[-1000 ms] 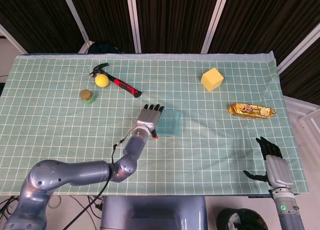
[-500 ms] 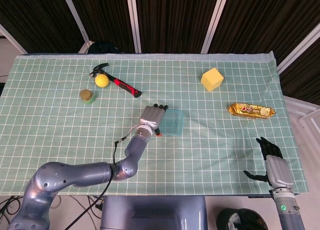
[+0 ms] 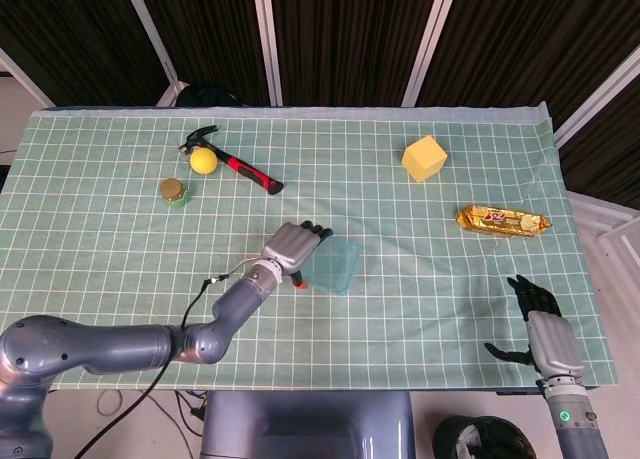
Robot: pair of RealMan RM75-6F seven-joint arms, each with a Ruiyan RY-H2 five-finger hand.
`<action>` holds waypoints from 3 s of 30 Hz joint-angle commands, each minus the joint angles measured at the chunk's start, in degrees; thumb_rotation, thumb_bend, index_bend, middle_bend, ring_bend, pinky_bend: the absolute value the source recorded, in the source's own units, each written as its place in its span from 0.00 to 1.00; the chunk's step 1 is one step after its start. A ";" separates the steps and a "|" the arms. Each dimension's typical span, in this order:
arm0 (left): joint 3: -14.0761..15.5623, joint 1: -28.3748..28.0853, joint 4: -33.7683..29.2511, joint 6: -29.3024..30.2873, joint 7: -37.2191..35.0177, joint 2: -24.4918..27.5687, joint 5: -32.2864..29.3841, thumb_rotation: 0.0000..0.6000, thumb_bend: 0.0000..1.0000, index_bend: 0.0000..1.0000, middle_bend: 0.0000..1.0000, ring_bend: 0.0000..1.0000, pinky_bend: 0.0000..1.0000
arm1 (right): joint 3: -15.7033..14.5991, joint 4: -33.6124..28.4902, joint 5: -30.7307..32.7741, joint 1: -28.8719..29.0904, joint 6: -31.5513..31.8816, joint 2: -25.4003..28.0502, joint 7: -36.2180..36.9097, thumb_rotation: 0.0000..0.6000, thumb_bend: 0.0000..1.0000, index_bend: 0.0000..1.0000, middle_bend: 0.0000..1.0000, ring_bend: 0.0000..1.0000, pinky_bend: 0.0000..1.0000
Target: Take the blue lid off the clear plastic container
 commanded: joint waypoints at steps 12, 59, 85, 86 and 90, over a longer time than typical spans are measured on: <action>3.65 3.63 -0.68 -6.63 -11.06 3.16 14.16 1.00 0.13 0.37 0.43 0.38 0.46 | -0.64 -5.21 -4.25 2.42 -0.59 -2.59 -5.64 1.00 0.22 0.00 0.00 0.00 0.00; 7.94 -1.37 -1.31 -6.98 -18.88 2.21 16.33 1.00 0.13 0.38 0.44 0.38 0.47 | 3.12 -0.77 3.52 11.37 -0.08 -36.14 -27.44 1.00 0.22 0.00 0.00 0.00 0.00; 9.81 -2.71 -2.95 -6.70 -19.48 3.06 15.92 1.00 0.13 0.38 0.44 0.38 0.47 | 6.15 1.55 6.70 12.46 0.78 -38.81 -26.45 1.00 0.22 0.00 0.00 0.00 0.00; 9.90 -2.75 -2.93 -6.73 -19.47 3.06 15.93 1.00 0.13 0.38 0.44 0.38 0.47 | 6.16 1.55 6.69 12.46 0.86 -38.89 -26.34 1.00 0.22 0.00 0.00 0.00 0.00; 10.26 -2.87 -2.93 -6.72 -19.57 3.09 15.86 1.00 0.13 0.39 0.44 0.38 0.47 | 6.39 1.78 6.75 12.39 1.34 -39.54 -25.22 1.00 0.22 0.00 0.00 0.00 0.00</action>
